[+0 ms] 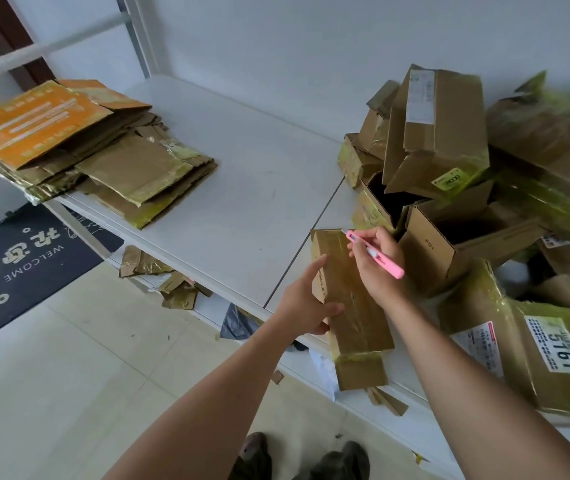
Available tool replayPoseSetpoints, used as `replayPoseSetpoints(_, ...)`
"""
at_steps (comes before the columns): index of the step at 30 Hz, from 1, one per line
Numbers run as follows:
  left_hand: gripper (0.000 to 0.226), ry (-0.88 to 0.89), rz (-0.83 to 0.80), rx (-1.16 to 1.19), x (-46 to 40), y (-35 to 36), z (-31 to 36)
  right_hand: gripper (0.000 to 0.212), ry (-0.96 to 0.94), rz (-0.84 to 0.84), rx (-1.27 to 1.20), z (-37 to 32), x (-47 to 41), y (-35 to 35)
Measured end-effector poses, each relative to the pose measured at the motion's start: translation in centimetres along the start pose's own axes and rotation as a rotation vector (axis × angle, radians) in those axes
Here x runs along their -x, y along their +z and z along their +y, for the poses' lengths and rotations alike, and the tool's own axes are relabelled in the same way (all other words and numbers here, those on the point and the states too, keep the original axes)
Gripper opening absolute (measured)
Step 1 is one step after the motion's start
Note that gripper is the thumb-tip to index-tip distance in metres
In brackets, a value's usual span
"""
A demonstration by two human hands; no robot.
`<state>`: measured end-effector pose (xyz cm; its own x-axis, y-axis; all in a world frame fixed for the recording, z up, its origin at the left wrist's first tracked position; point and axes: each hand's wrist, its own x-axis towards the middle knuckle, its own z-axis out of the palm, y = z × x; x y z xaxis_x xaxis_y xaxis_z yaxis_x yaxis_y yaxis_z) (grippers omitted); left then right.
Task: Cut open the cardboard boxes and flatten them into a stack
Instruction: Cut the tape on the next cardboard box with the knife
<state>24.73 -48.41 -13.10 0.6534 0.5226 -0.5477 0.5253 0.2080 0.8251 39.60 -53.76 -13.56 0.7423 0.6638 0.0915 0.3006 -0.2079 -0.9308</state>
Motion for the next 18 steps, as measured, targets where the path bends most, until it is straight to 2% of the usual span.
replayPoseSetpoints(18,0.08,-0.014,-0.015,-0.015,-0.3,0.1,-0.3,0.013,-0.13,-0.098,0.201,-0.8,-0.1,0.0)
